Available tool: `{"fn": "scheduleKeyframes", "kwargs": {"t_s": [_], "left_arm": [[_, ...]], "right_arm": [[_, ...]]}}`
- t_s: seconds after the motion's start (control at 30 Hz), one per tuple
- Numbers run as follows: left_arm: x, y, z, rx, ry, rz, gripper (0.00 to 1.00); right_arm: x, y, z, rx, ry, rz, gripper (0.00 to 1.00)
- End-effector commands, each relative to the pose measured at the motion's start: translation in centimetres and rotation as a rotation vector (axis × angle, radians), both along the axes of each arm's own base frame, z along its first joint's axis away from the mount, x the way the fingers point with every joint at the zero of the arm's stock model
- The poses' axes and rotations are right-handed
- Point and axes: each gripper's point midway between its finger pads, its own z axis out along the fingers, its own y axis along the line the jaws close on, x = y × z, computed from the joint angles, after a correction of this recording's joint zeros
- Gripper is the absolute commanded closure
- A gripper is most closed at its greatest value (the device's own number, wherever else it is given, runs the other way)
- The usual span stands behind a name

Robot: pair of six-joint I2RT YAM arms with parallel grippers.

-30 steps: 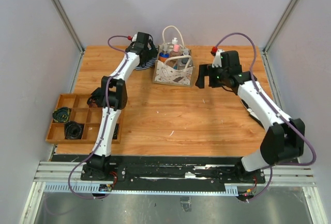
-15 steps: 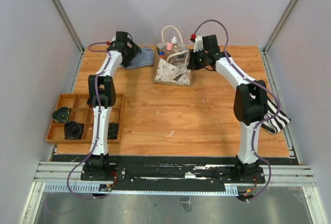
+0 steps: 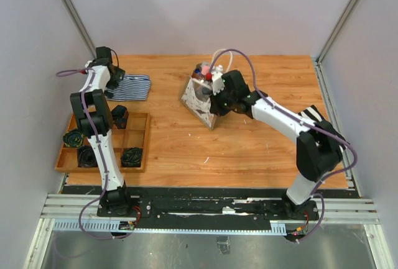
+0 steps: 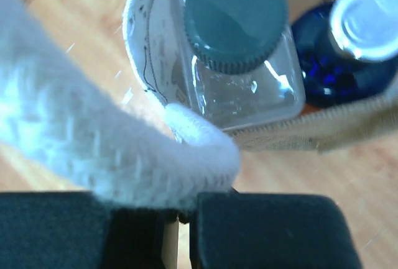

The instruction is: Take the personal care products out of the canvas bag

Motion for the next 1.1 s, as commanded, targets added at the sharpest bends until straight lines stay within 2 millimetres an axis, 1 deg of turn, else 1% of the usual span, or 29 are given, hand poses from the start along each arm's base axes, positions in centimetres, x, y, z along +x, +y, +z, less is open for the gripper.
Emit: {"fn": "scheduleKeyframes", "kwargs": {"t_s": [0.0, 0.07, 0.2, 0.27, 0.33, 0.4, 0.47, 0.5, 0.6, 0.67, 0.7, 0.77, 0.8, 0.87, 0.93, 0.97, 1.0, 1.07], "left_arm": [[-1.4, 2.7, 2.0, 0.067, -0.004, 0.070, 0.00], [-2.0, 3.7, 1.7, 0.083, 0.012, 0.099, 0.00], [-2.4, 4.5, 1.4, 0.116, 0.022, 0.115, 0.00], [-2.3, 4.0, 1.7, 0.096, 0.008, 0.108, 0.00], [-1.3, 2.5, 3.1, 0.058, -0.062, 0.058, 0.00], [-0.4, 0.2, 4.8, 0.045, -0.135, -0.011, 0.01], [0.3, -2.6, 6.1, 0.024, -0.207, -0.083, 0.06], [0.7, -4.3, 6.4, 0.012, -0.246, -0.127, 0.08], [0.8, -8.0, 5.1, -0.013, -0.226, -0.201, 0.09], [0.9, -9.6, 4.8, 0.004, -0.207, -0.230, 0.09], [1.0, -10.2, 5.1, 0.027, -0.210, -0.244, 0.08], [1.9, -11.6, 6.0, 0.071, -0.236, -0.285, 0.08], [2.5, -12.2, 6.1, 0.077, -0.237, -0.296, 0.08], [3.7, -13.0, 5.1, 0.054, -0.207, -0.318, 0.07], [4.7, -13.4, 2.7, 0.035, -0.134, -0.338, 0.06], [5.2, -13.5, 2.0, 0.027, -0.104, -0.345, 0.06], [5.1, -13.3, 0.9, 0.031, -0.057, -0.333, 0.05], [5.0, -12.6, -0.7, 0.043, -0.010, -0.322, 0.04]], "right_arm": [[-9.4, 1.1, 3.2, 0.011, 0.046, 0.113, 0.99], [-12.5, 0.8, 3.3, 0.001, 0.056, 0.143, 0.99], [-18.0, -0.3, 2.9, -0.025, 0.091, 0.182, 0.99], [-20.0, -0.9, 2.7, -0.021, 0.103, 0.184, 0.99], [-21.3, -1.6, 2.5, -0.023, 0.119, 0.172, 0.99], [-22.1, -2.3, 2.1, -0.025, 0.125, 0.150, 0.99], [-22.3, -2.8, 1.8, -0.023, 0.130, 0.125, 0.99], [-22.3, -3.0, 1.7, -0.023, 0.129, 0.112, 0.99], [-22.2, -3.2, 1.9, -0.020, 0.123, 0.093, 0.99], [-22.0, -3.2, 2.0, -0.023, 0.120, 0.088, 0.99], [-22.0, -3.2, 2.1, -0.025, 0.124, 0.087, 0.99], [-22.1, -3.1, 1.9, -0.031, 0.131, 0.090, 0.99], [-22.1, -3.1, 1.9, -0.031, 0.133, 0.094, 0.99], [-22.3, -2.7, 2.1, -0.025, 0.142, 0.107, 0.99], [-22.6, -2.3, 2.5, -0.015, 0.144, 0.128, 0.99], [-22.9, -2.1, 2.7, -0.012, 0.140, 0.143, 0.99], [-23.2, -1.9, 2.9, -0.017, 0.134, 0.156, 0.99], [-24.4, -1.7, 3.2, -0.040, 0.130, 0.211, 0.99]]}}
